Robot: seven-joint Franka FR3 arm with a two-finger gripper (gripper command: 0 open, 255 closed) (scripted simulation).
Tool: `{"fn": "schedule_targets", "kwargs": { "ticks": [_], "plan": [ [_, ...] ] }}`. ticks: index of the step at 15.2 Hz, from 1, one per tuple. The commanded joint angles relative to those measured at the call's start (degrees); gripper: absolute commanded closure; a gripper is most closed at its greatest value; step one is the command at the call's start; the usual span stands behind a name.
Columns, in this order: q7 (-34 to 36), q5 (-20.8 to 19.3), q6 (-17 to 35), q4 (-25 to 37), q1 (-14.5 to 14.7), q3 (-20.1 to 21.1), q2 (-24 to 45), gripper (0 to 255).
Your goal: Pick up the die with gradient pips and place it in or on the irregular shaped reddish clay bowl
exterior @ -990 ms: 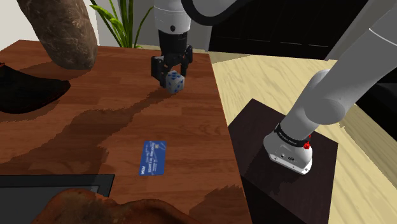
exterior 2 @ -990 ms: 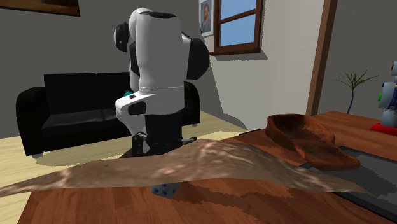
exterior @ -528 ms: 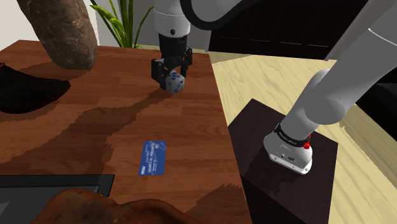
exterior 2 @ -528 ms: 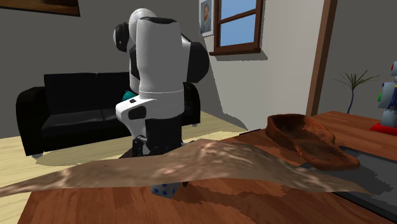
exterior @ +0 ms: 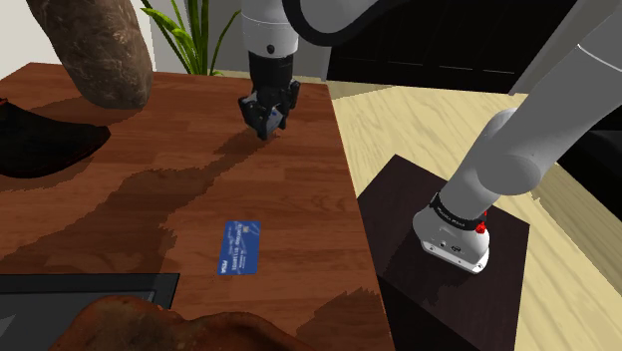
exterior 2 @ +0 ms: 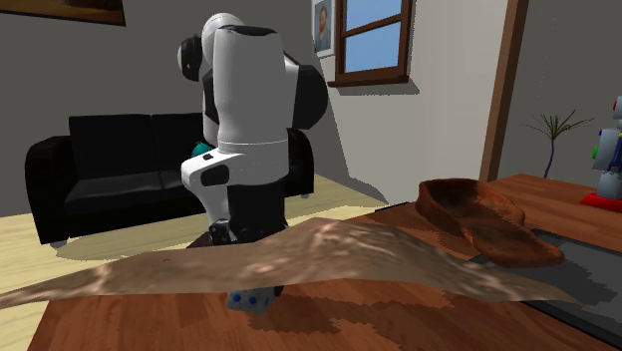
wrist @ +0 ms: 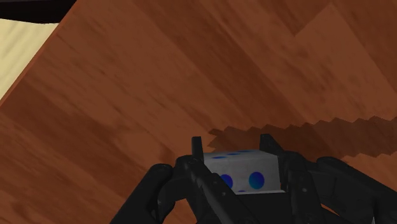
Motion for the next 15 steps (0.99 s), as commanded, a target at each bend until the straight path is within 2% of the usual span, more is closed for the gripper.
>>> {"fn": "schedule_targets", "kwargs": {
  "ticks": [1,3,15],
  "plan": [
    [0.02,0.03,-0.14,-0.04,0.03,0.03,0.02,255],
    [0.01,-0.03,0.0,-0.07,0.0,0.02,0.14,255],
    [-0.56,0.56,-9.24,7.43,-0.18,-0.69,-1.78,255]
  ]
}}
